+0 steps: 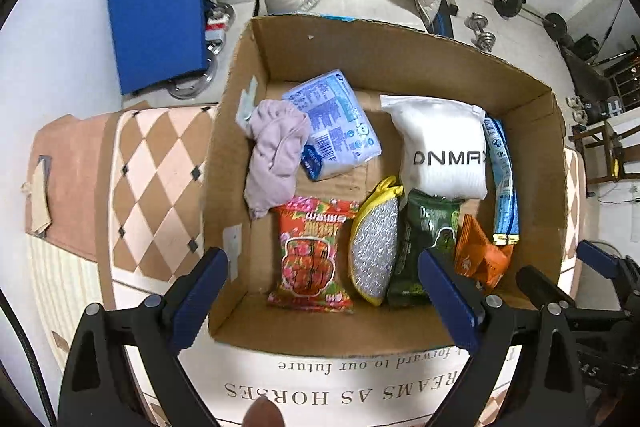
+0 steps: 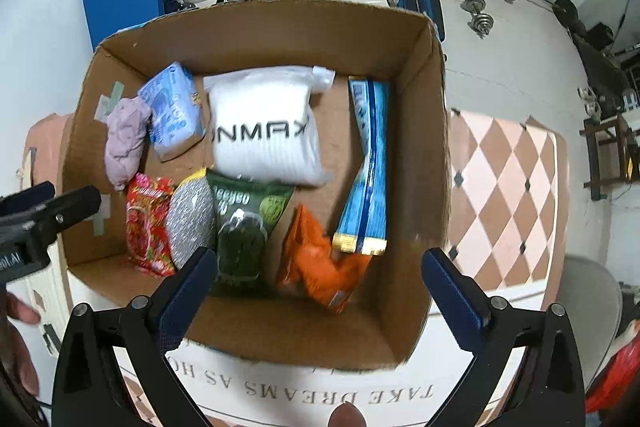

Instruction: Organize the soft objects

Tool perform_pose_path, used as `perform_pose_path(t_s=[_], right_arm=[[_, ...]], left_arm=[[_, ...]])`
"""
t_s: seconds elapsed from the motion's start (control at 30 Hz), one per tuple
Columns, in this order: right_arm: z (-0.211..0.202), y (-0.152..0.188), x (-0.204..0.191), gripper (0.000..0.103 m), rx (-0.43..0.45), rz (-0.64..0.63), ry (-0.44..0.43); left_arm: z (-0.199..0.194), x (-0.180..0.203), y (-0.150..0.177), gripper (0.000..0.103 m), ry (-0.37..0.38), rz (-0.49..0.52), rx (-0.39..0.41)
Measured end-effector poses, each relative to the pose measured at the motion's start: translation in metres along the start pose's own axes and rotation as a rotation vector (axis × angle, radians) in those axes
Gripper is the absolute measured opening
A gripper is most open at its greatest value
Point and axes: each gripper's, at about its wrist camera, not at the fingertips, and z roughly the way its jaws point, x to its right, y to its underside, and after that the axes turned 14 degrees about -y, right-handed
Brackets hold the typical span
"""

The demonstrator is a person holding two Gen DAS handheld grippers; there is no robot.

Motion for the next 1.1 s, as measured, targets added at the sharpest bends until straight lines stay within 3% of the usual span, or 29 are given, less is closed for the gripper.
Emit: perform_pose_path(t_s=[0.13,0.3,0.4,0.7,1.1], right_arm=[[-0.018,0.016,-0.009,0.103,0.052,-0.009,0.018],[-0.055,0.036,-0.015,0.103,0.130,-0.015,0.029],[-0.081,0.053,-0.016,0.103,0.169,-0.014,0.020],[-0.161,0.123,-0.024,0.103,0.299,-0.044,-0.002],[-0.252,0.208,-0.050,0.103,0.441,-0.107,0.024]], left_arm=[[-0.017,0.000,0.013,0.097,-0.019,-0.024,0.034],[-0.062,0.003,0.039,0.097,-0.078,-0.026,0.144],[-0.094,0.002,0.065,0.097,-0.076,-0.037,0.202],[-0.168,-0.006,0.131,0.097,-0.101,-0.043,0.345],[-0.252,-0.020,0.200,0.097,-0.117,-0.067,0.469]])
